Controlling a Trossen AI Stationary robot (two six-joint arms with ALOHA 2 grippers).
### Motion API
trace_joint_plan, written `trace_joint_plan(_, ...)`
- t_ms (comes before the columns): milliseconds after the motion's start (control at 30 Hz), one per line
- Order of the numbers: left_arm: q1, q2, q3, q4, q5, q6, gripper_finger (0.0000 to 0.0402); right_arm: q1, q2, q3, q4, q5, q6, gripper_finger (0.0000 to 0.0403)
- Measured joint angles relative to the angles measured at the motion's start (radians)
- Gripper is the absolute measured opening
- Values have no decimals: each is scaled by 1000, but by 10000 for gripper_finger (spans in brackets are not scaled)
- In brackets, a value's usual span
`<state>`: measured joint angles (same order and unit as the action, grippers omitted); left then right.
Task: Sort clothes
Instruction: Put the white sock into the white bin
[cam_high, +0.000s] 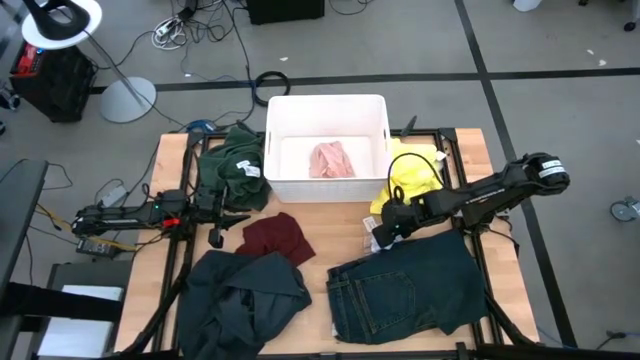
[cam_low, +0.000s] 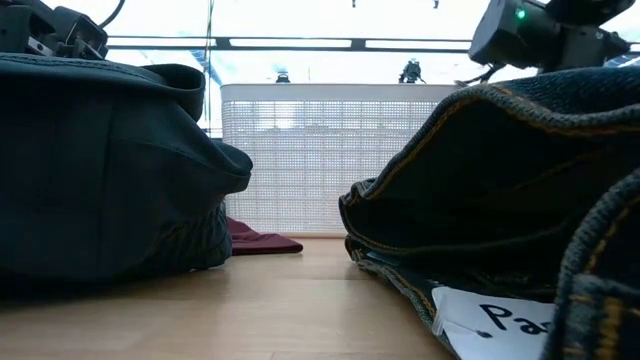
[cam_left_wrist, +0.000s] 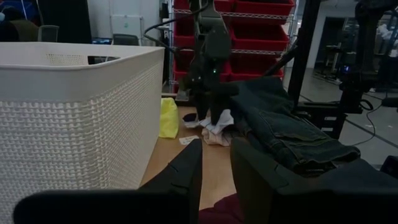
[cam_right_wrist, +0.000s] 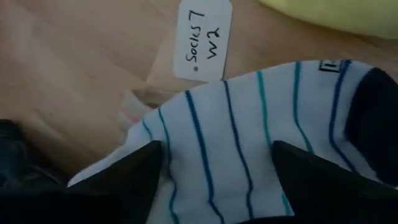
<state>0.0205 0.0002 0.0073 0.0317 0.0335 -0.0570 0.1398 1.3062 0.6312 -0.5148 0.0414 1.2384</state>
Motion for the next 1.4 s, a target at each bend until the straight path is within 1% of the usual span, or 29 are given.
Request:
trace_joint_plan(67,0,0,0,0,0,0,89,0,12,0,2,0,6,265)
trace_joint_plan(133,0,0,0,0,0,0,89,0,18,0,6,0,10,219)
trace_joint_plan(200,0,0,0,1,0,0,89,0,17,-1,7,6,11,162)
trace_joint_plan(333,0,0,0,0,0,0,89,3,6,1,6,18,0,34)
trace_joint_plan(367,0,0,0,0,0,0,89,7,4,4,5,19,-4,19)
trace_joint_plan(500,0,0,0,0,0,0,89,29,-20,38,-18,25,7,12)
trace_joint_plan(633,0,0,0,0,0,0,89,68,-40,115,-119,75,8,6)
trace_joint_plan(933,0,0,0,0,0,0,89,132,-42,407,-509,198,-41,2)
trace_joint_plan(1067,0,0,0,0,0,0,89,146,-42,540,-623,253,-57,2)
trace_joint_plan(1233,0,0,0,0,0,0,89,149,-43,691,-656,311,-113,1)
trace_joint_plan(1400,0,0,0,0,0,0,89,121,-37,845,-625,426,-219,1)
